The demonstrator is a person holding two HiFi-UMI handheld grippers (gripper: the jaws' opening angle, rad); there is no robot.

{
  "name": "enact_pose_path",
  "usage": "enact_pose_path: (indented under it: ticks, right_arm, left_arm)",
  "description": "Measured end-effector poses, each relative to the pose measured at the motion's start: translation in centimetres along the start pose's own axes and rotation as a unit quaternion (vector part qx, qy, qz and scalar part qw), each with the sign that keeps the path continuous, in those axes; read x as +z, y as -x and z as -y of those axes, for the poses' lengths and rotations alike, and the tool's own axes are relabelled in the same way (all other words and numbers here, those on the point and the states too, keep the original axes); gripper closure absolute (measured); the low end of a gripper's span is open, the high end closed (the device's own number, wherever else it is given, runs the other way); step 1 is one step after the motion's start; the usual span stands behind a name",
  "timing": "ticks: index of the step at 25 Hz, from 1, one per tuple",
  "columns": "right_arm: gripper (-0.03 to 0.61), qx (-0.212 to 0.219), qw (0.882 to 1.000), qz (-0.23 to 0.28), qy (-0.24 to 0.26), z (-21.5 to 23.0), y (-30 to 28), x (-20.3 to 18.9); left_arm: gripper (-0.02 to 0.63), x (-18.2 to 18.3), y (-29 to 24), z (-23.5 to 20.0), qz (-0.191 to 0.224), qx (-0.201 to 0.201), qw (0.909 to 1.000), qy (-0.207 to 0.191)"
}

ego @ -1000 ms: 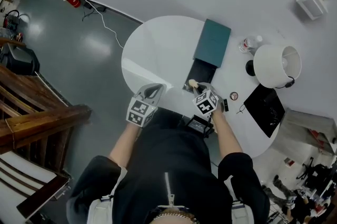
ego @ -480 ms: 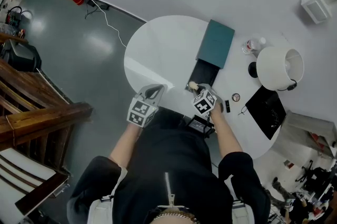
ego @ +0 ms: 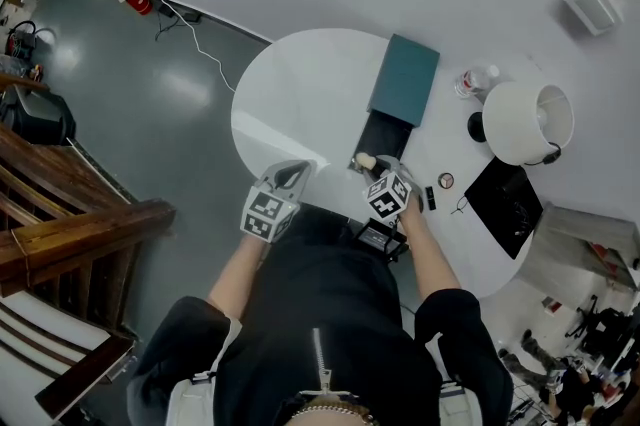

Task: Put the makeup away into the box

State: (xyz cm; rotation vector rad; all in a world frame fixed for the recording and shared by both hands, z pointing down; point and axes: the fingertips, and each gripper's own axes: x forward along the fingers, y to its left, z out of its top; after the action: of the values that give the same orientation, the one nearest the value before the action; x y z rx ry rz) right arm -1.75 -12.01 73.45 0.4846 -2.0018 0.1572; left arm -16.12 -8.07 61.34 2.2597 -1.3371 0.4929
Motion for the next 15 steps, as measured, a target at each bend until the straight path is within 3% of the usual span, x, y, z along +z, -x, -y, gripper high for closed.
enact_pose_path:
  ticks: [5,11,15]
  right_arm:
    - [0.442,-0.015,1.0,0.026,-0.007,0.8,1.2,0.5]
    - [0.571,-0.053,0.995,0.076,-0.039,2.6,3.6,0.7]
    - [0.572,-0.059,0.993,0.084,-0.062,3.5,5.0,-0.5]
  left_arm:
    - [0.6,0.7,-0.5,0.6,0.002,-0.008,0.9999,-0.006]
    - [0.6,0.9,-1.6,1.4,-0.001,-0.03,0.9993,-0.022]
    - [0.6,1.7,-2.4,2.4,-0.005,-0.045,0.9984,-0.034]
